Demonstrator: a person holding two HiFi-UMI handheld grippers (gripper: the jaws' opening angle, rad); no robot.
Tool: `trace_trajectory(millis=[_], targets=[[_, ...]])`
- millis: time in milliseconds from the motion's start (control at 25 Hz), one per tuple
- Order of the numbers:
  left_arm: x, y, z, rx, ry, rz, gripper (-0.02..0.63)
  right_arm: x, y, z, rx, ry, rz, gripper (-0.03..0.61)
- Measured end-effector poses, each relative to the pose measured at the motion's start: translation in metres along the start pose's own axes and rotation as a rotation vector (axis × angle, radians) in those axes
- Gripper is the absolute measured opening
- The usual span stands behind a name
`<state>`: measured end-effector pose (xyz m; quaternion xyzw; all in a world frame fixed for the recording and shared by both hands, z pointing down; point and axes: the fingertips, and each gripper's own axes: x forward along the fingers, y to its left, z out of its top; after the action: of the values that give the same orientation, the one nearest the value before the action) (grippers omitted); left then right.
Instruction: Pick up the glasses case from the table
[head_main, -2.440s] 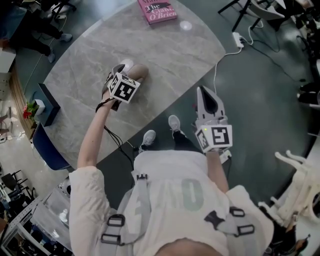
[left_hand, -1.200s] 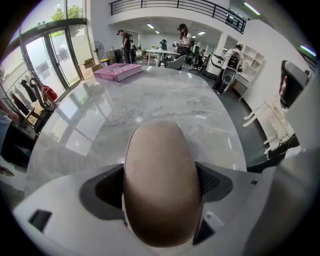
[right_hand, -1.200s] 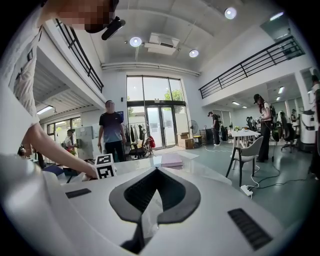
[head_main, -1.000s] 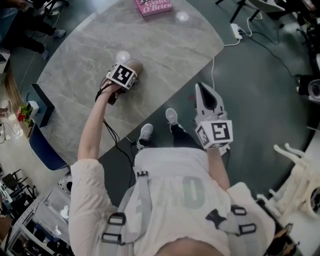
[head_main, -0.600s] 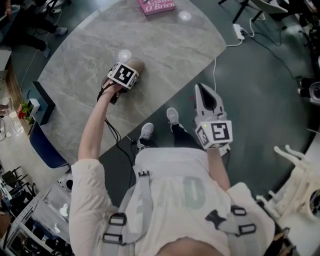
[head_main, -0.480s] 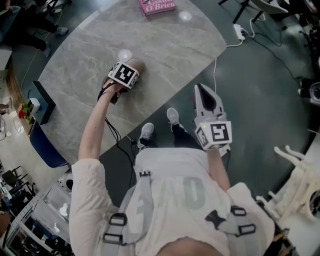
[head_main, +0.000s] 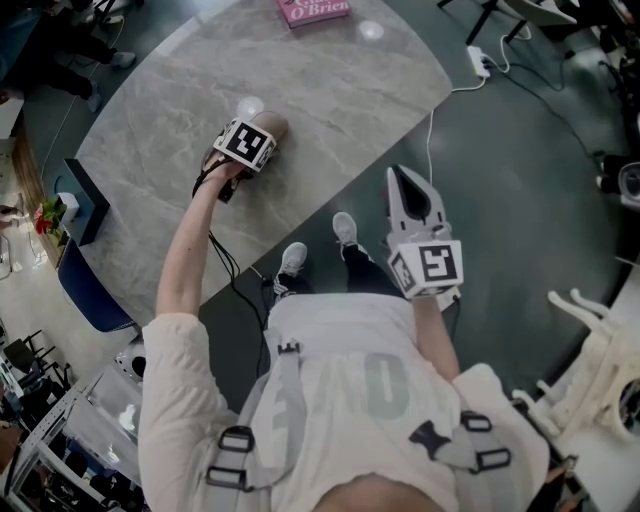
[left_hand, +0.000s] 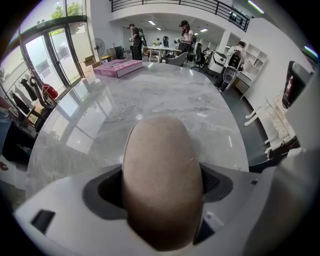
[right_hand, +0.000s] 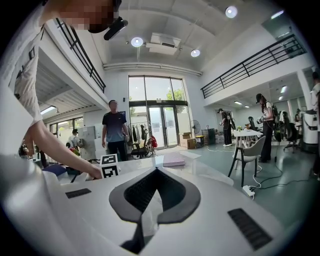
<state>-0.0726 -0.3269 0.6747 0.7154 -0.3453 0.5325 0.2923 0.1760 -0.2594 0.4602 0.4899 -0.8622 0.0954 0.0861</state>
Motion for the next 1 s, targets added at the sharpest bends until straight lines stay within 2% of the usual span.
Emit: trace_trajectory(millis=[160,480,600,720,1000], targets=[[0.0,-0.001,-0.006,0.029,0.012,0.03,0.402,0.0,0.005,0.007,-0.005,-0.019,0.018,0.0],[-0.033,0.007,0.003,0.028,-0.064,0.07,0.402,0.006,0.016,0.02,-0.027,-0.055,0.038,0.0],[-0.062,0.012,0.019,0.071,-0.136,0.122,0.402,0.011,0.024,0.032,-0.043,-0.086,0.051,0.0],[-0.084,0.01,0.033,0.059,-0.22,0.126,0.402,0.017,0.03,0.047,-0.058,-0.121,0.061,0.0],[-0.169,0.023,0.067,0.056,-0.48,0.24,0.402,0.03,0.052,0.083,-0.111,-0.211,0.088,0.0]])
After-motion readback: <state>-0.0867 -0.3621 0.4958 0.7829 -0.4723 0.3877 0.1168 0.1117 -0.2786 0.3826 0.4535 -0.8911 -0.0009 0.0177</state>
